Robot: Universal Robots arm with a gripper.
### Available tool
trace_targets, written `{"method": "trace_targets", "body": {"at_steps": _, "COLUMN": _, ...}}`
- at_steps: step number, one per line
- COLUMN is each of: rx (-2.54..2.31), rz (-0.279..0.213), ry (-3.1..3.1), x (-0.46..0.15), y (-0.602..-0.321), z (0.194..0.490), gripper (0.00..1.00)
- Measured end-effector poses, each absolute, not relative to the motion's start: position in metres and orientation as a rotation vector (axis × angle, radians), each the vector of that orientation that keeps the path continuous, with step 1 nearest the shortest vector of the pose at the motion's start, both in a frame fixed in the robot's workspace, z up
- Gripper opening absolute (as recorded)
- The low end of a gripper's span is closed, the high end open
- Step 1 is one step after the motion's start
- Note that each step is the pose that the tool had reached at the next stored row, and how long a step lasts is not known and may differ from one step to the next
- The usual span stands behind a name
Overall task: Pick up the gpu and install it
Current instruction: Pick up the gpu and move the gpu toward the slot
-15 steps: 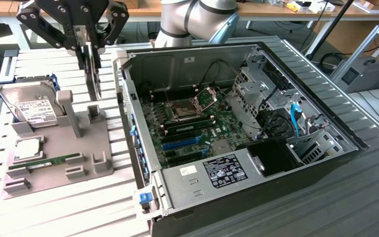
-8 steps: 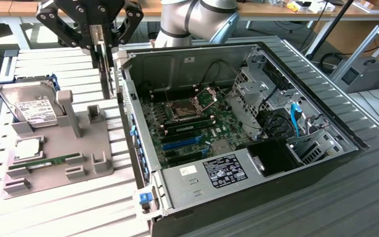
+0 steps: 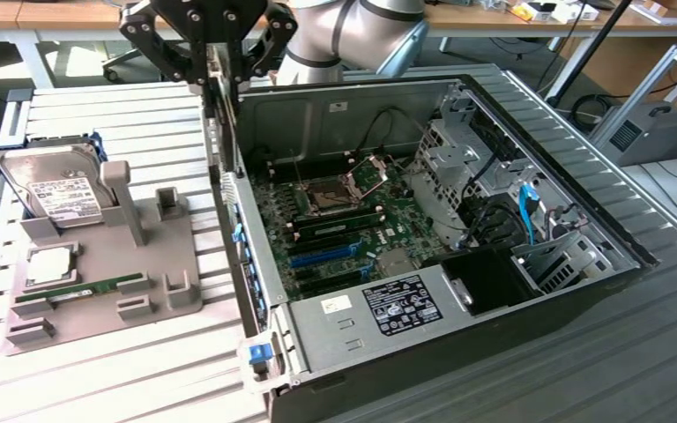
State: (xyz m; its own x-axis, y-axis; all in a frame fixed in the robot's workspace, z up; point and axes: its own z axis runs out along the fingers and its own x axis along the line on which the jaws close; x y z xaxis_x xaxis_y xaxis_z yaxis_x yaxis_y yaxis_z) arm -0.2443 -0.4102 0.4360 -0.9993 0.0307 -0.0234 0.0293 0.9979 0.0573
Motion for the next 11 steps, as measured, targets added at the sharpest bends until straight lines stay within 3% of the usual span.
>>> {"method": "trace_targets", "body": {"at_steps": 11, "rx": 0.047, "rz": 0.089, "ry": 3.116, "x": -0.192, "y": -0.410, "z": 0.436, "gripper": 0.27}}
